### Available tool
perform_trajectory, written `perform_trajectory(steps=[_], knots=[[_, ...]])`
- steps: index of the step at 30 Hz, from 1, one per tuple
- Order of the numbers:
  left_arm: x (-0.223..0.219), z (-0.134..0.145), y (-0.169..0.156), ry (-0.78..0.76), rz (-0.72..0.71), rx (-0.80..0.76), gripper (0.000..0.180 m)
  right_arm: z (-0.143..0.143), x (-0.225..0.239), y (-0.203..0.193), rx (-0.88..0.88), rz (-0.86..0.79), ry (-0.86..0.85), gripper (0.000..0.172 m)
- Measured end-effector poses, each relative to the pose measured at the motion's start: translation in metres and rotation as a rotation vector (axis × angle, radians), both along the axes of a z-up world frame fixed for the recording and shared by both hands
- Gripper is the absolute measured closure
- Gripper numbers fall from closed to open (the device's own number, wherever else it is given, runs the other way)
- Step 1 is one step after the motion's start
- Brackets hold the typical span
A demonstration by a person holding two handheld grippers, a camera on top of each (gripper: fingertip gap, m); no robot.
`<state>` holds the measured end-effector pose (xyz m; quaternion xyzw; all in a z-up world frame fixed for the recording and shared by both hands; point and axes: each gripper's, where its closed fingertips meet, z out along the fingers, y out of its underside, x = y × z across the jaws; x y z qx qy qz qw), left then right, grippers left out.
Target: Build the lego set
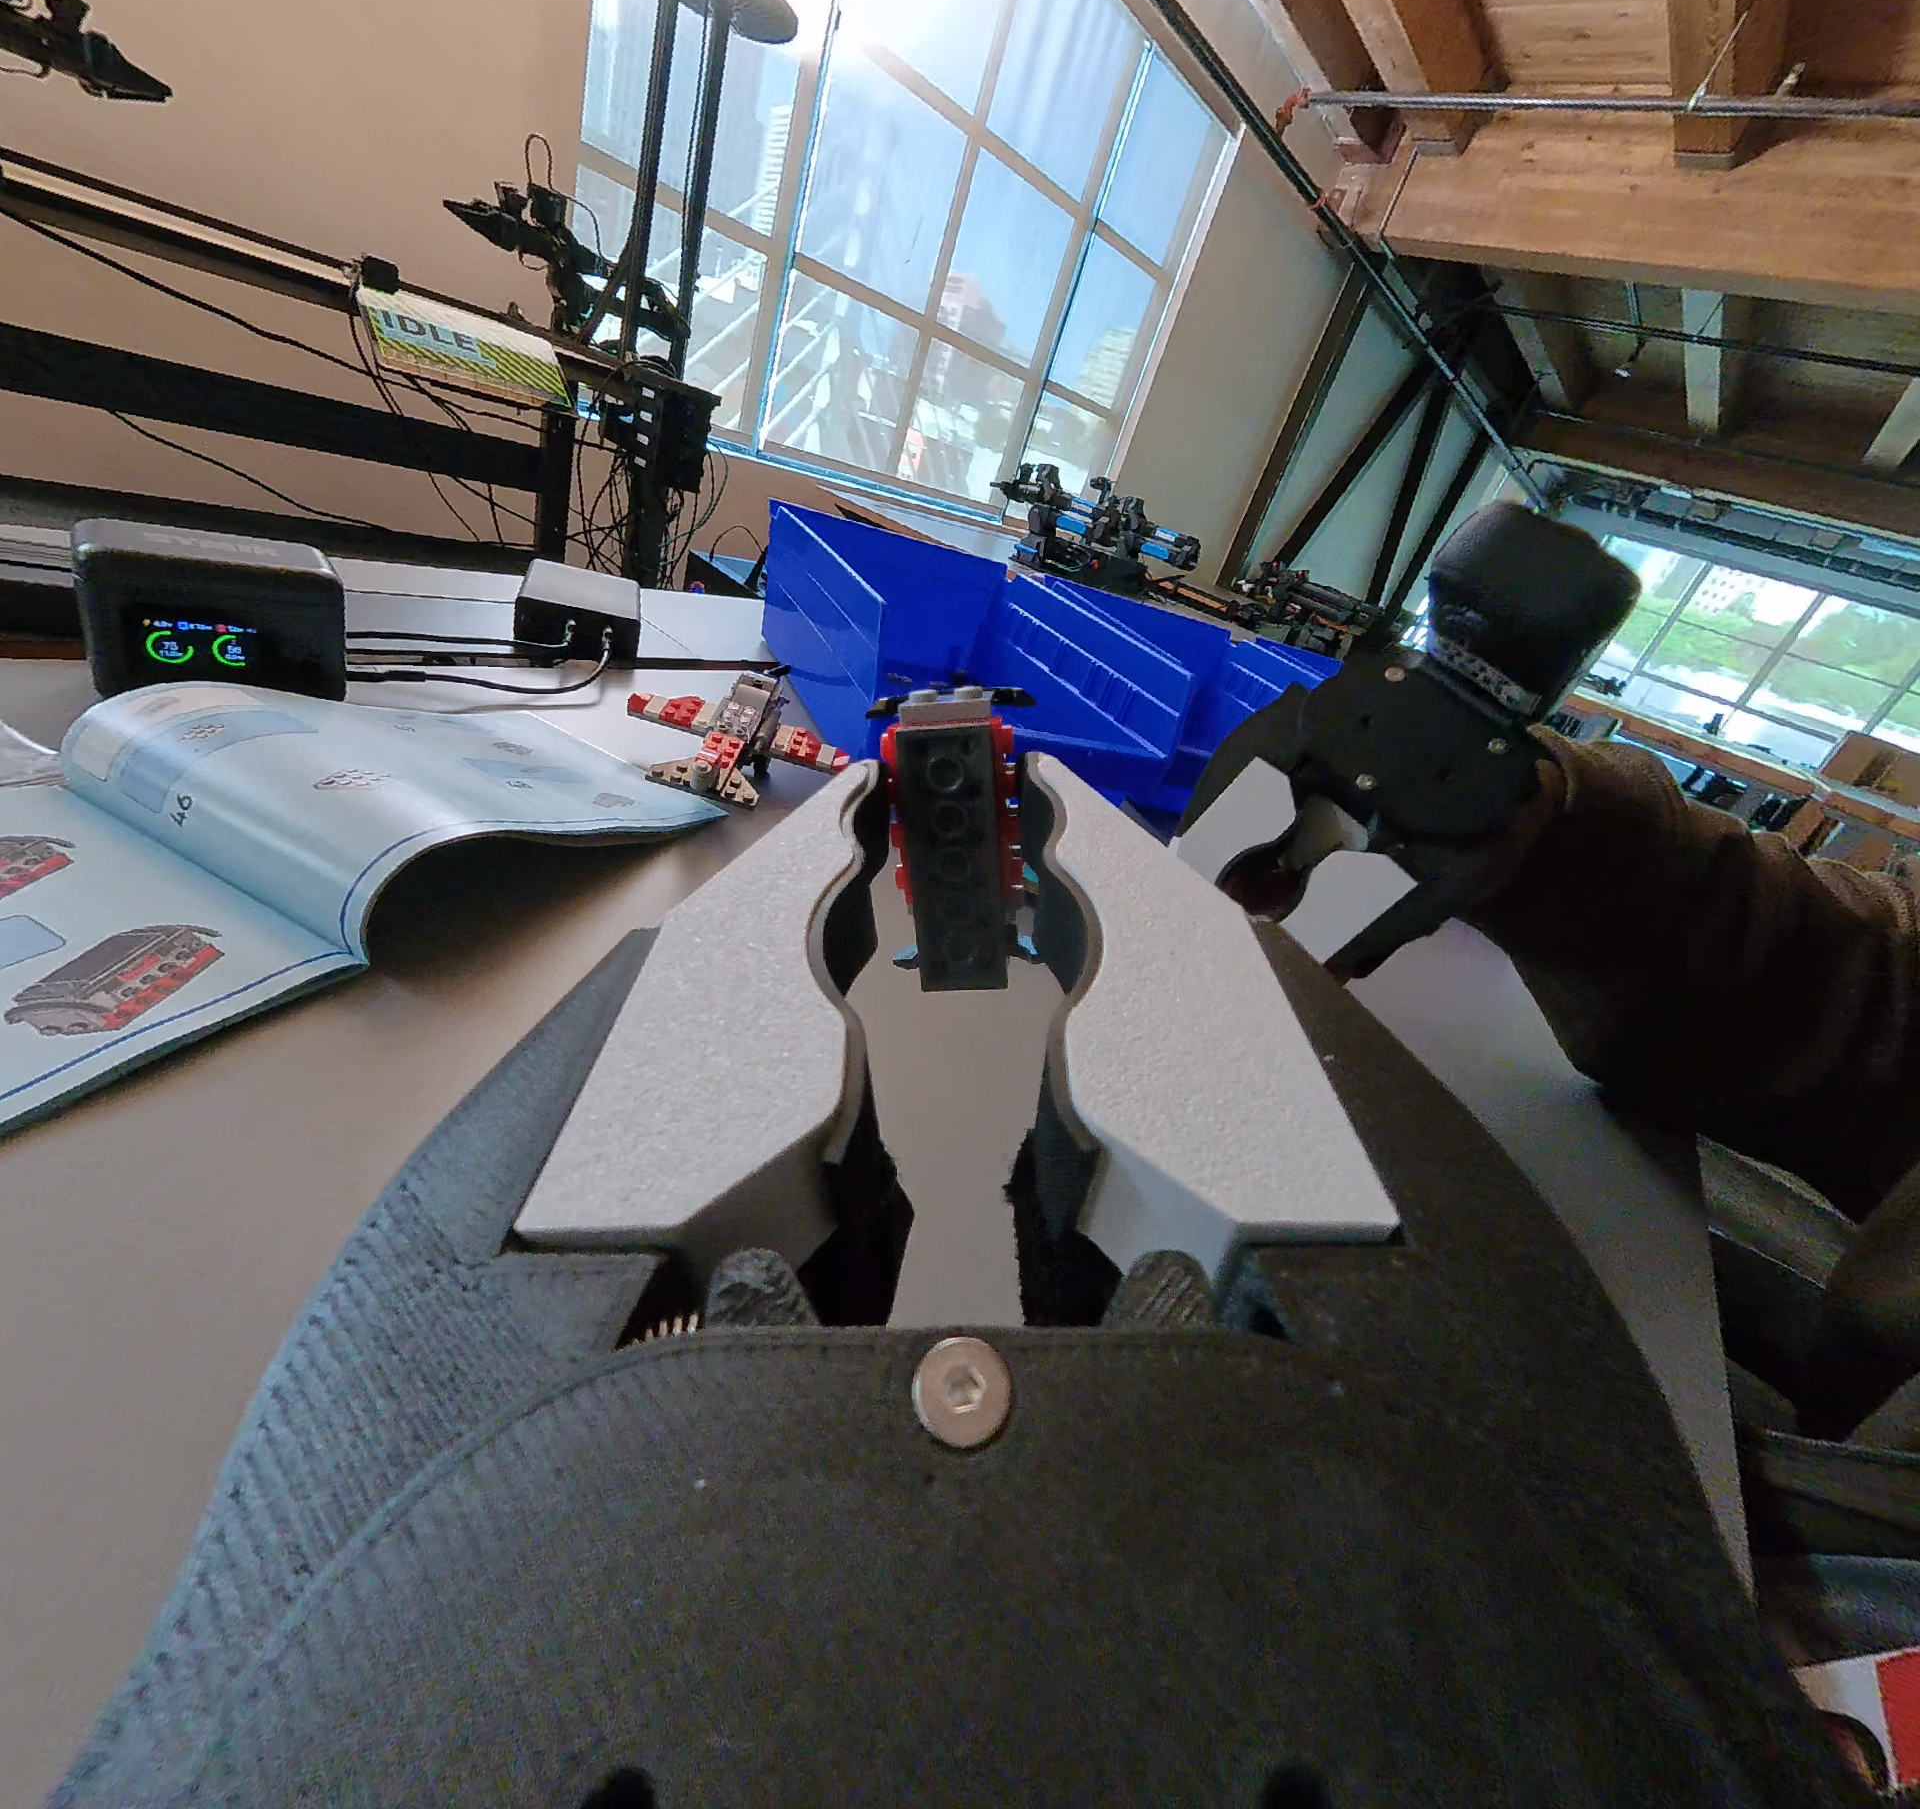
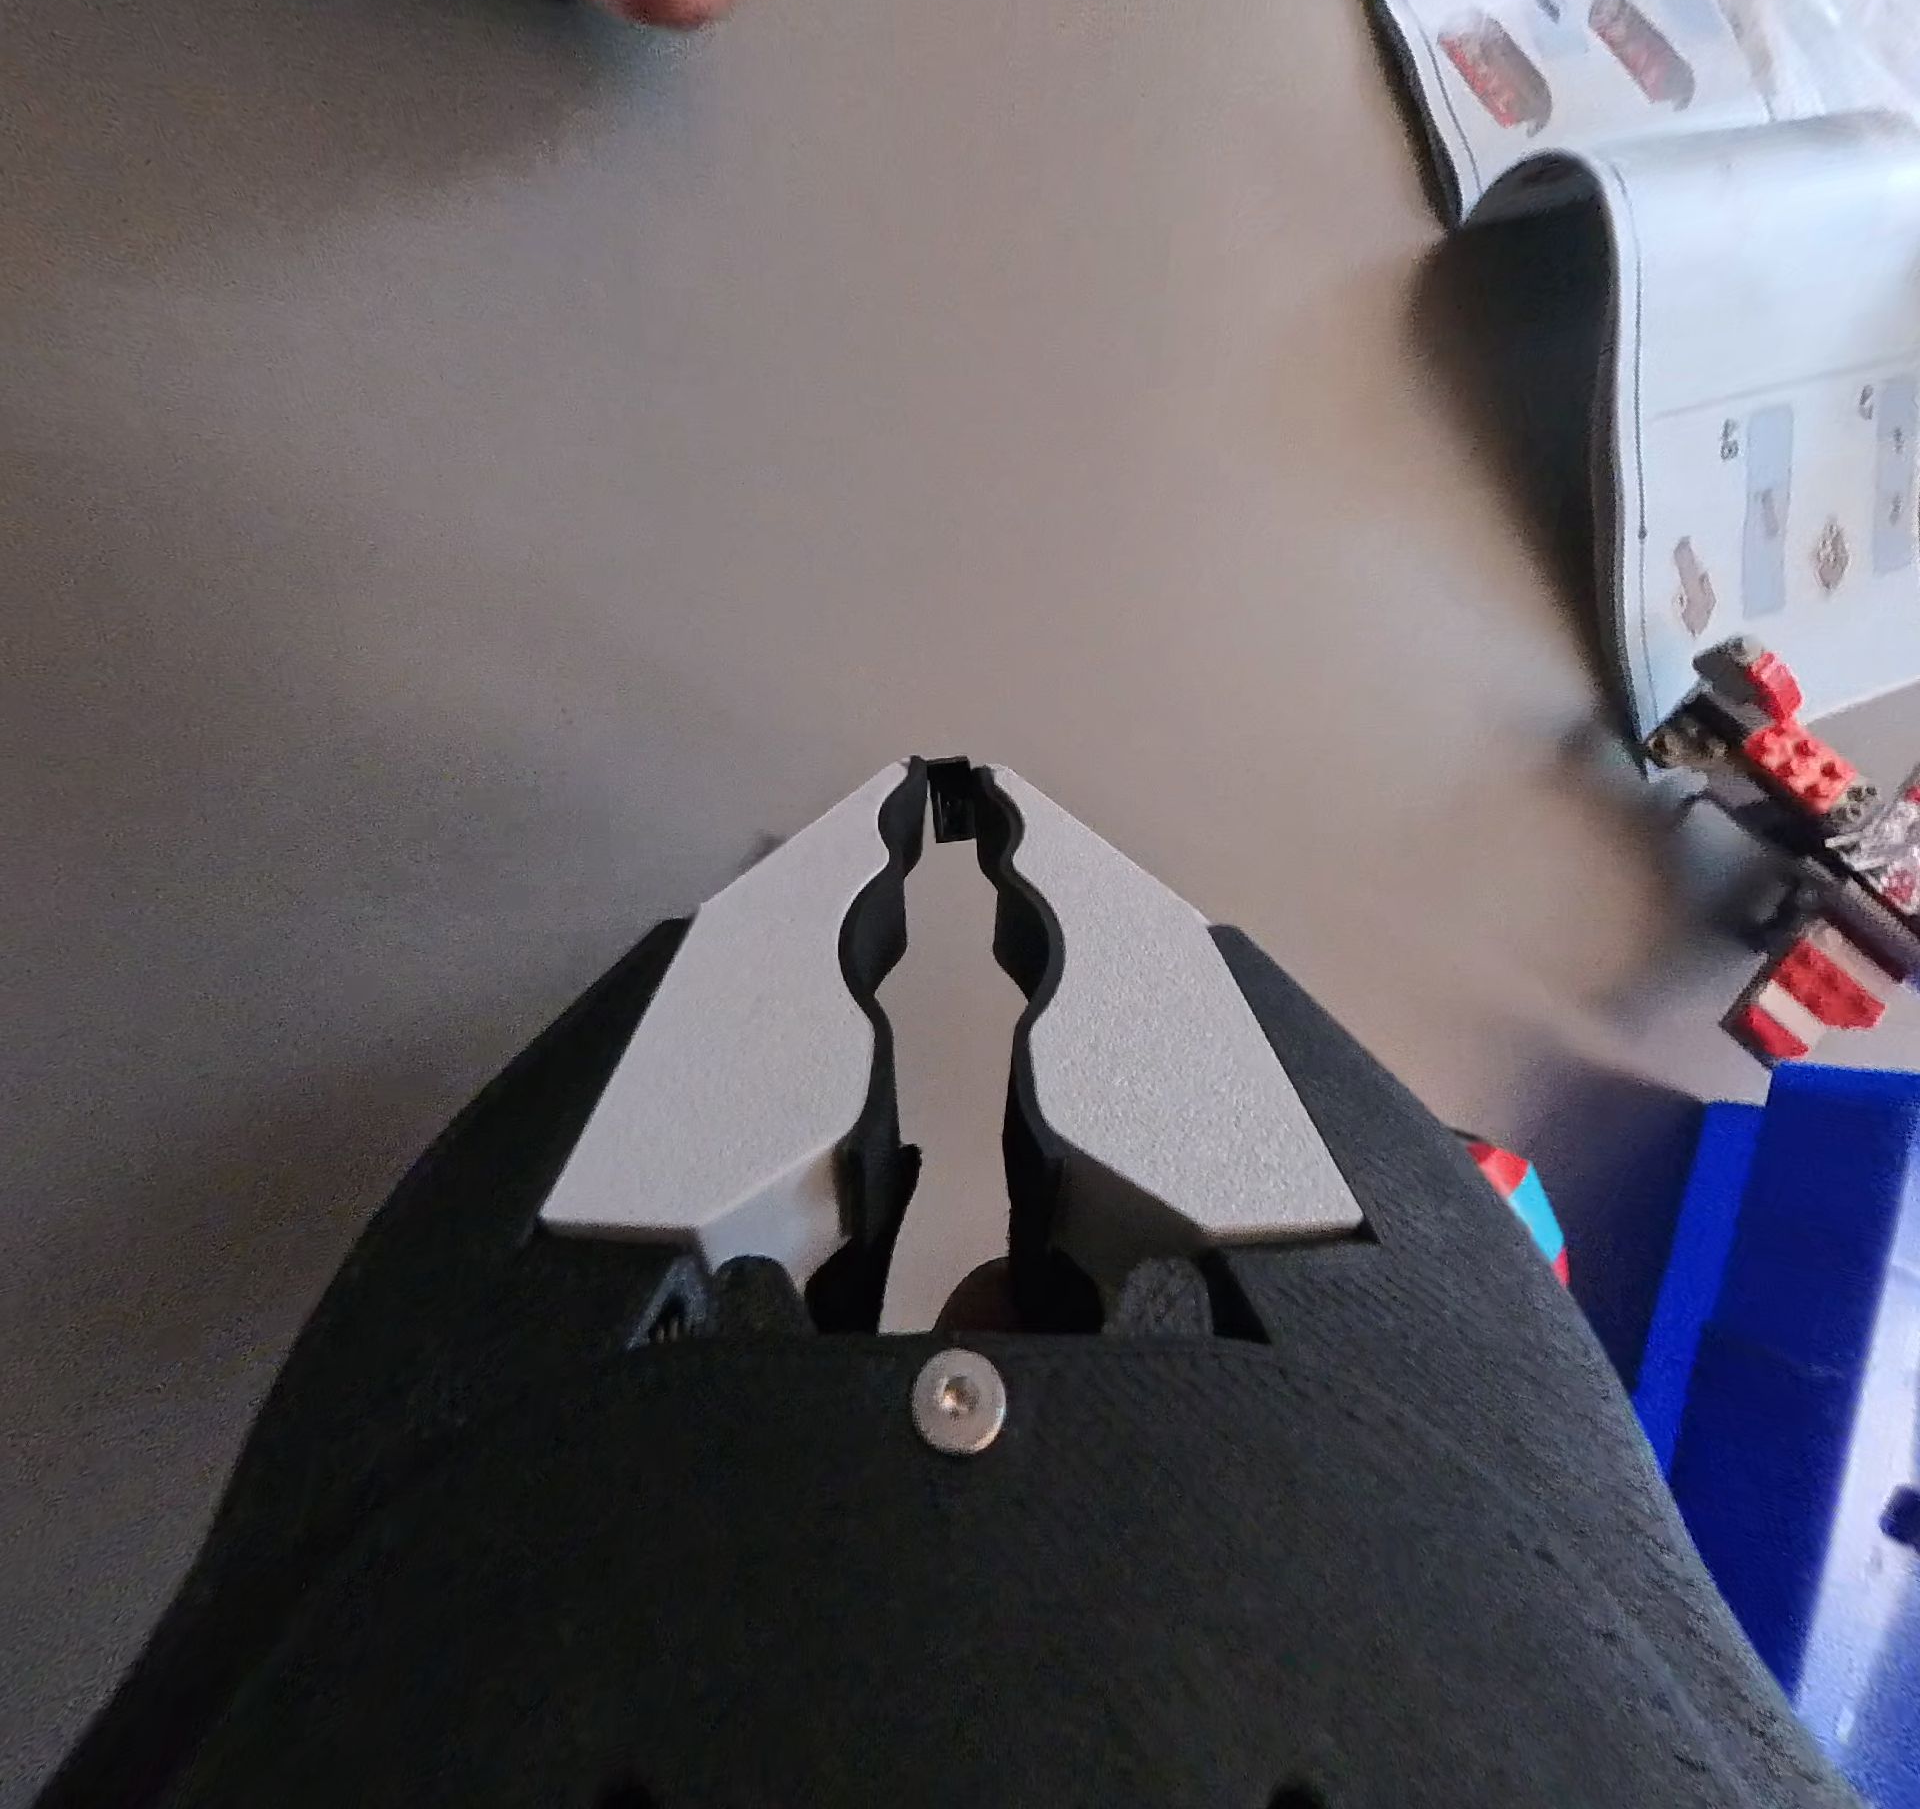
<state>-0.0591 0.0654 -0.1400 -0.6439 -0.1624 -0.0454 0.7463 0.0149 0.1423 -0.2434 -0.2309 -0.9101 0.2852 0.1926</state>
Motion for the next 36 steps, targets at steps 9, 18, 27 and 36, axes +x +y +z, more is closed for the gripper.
perform_trajectory(steps=[9, 18, 27, 36], knots=[[-0.001, -0.001, 0.000, -0.007, 0.003, -0.002, 0.156, 0.001, 0.007, 0.015, -0.068, -0.068, -0.003, 0.151], [-0.001, -0.004, 0.002, -0.008, -0.003, -0.019, 0.156, -0.012, 0.006, 0.014, -0.118, -0.158, -0.049, 0.147], [0.000, -0.003, 0.001, -0.007, -0.004, -0.012, 0.156, -0.022, -0.003, 0.005, -0.138, -0.253, -0.085, 0.147], [0.001, -0.002, 0.001, -0.011, -0.008, -0.006, 0.156, 0.022, -0.006, 0.005, -0.235, -0.215, 0.101, 0.149]])
